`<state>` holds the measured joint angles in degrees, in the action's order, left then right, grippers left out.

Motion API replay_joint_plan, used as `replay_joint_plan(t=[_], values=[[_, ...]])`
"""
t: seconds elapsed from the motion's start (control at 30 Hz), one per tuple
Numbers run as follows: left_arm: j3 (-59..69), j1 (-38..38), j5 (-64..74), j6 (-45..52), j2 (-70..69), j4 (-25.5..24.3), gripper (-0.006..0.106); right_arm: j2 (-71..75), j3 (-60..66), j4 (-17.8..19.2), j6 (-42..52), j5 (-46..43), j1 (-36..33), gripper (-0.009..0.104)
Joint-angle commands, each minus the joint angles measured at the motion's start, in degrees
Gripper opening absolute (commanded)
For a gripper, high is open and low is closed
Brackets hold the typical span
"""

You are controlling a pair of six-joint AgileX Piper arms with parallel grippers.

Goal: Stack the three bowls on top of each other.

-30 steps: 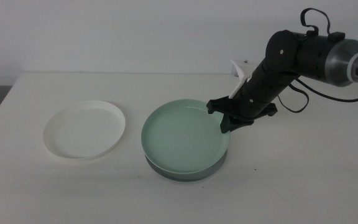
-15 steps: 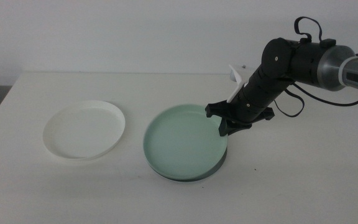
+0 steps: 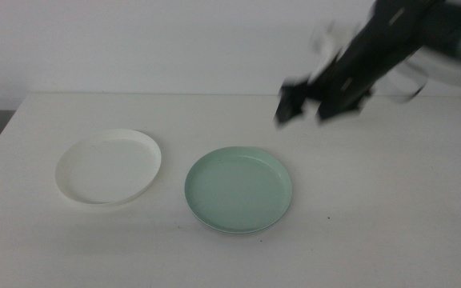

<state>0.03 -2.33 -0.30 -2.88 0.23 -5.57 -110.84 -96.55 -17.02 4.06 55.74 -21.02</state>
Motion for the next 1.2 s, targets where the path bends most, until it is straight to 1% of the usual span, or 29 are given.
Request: replay_joint_plan(t=[0.0, 0.17, 0.23, 0.3, 0.43, 0.5, 0.7, 0.87, 1.17], values=[[-0.03, 0.05, -0.52, -0.04, -0.23, -0.02, 0.094, 7.69, -3.11, 1.01, 3.43, 4.73, 2.37, 0.089], [-0.03, 0.05, -0.52, -0.04, -0.23, -0.02, 0.094, 24.86, -0.77, -0.26, 11.29, 7.7, 5.17, 0.089], [-0.03, 0.05, -0.52, -0.04, -0.23, -0.02, 0.094, 31.91, 2.32, -0.58, 12.08, 7.53, 5.3, 0.089], [-0.03, 0.05, -0.52, -0.04, -0.23, -0.02, 0.094, 39.45, 6.82, -2.3, 14.28, 7.43, 5.3, 0.089], [-0.03, 0.05, -0.52, -0.04, -0.23, -0.02, 0.094, 50.91, 14.79, -7.42, 16.97, 5.66, 5.3, 0.089], [-0.03, 0.05, -0.52, -0.04, -0.23, -0.02, 0.094, 54.34, 17.22, -8.41, 18.53, 4.45, 5.3, 0.089], [-0.03, 0.05, -0.52, -0.04, -0.23, -0.02, 0.094, 56.14, 18.12, -8.65, 18.53, 4.04, 5.3, 0.089], [-0.03, 0.05, -0.52, -0.04, -0.23, -0.02, 0.094, 56.14, 18.12, -8.64, 18.65, 1.64, 5.3, 0.089], [-0.03, 0.05, -0.52, -0.04, -0.23, -0.02, 0.094, 56.14, 18.12, -8.64, 18.44, 1.43, 5.3, 0.089]])
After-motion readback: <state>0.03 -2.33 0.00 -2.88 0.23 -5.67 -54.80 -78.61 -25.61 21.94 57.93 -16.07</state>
